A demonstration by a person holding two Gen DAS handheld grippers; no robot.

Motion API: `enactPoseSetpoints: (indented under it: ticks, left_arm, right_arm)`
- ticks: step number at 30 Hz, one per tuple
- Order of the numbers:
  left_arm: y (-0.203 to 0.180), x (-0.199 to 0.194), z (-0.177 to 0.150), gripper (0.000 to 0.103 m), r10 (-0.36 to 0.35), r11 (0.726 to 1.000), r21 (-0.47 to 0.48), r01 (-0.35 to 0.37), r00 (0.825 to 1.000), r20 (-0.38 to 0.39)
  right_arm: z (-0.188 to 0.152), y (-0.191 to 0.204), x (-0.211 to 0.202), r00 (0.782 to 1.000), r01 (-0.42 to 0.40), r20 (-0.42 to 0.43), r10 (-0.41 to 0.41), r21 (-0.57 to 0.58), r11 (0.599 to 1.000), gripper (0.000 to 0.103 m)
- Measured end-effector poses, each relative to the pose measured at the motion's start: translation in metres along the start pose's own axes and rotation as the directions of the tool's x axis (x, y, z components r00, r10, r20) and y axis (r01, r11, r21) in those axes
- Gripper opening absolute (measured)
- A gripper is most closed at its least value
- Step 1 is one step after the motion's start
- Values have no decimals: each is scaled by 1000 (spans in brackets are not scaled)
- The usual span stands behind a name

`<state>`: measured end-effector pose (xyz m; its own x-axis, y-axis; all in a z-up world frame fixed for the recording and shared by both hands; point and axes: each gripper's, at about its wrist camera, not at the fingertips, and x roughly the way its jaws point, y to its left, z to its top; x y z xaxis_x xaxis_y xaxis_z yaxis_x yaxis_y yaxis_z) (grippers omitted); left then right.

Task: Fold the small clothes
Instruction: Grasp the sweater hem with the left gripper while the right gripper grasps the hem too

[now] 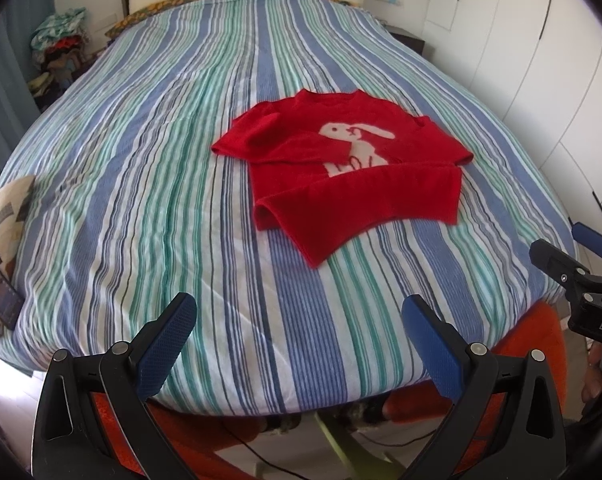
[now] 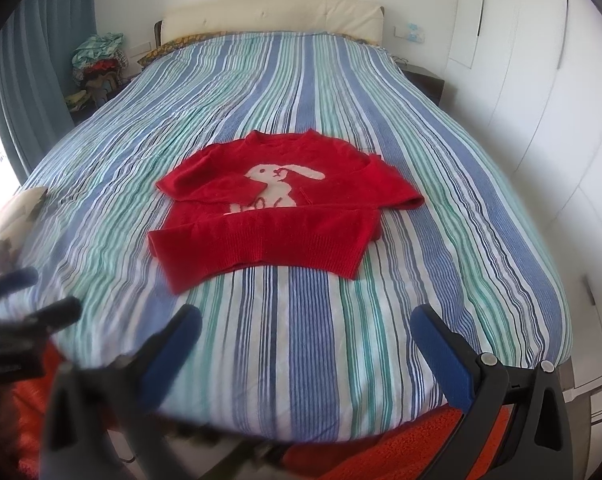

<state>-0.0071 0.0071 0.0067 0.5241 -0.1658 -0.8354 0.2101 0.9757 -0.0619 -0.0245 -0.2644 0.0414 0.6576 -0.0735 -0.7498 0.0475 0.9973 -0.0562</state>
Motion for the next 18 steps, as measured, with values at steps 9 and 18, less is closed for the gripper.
enactPoseSetpoints:
  ticks: [9, 18]
  left_arm:
    - [63, 96, -1, 102, -146, 973, -190, 129, 987, -74]
    - [33, 187, 32, 87, -289, 942, -210, 261, 951, -114]
  right_arm:
    - [-8, -38, 44, 991, -112, 72, 114, -30, 993, 103]
    - [-2, -116, 207, 935, -329, -68, 349, 211, 921, 77]
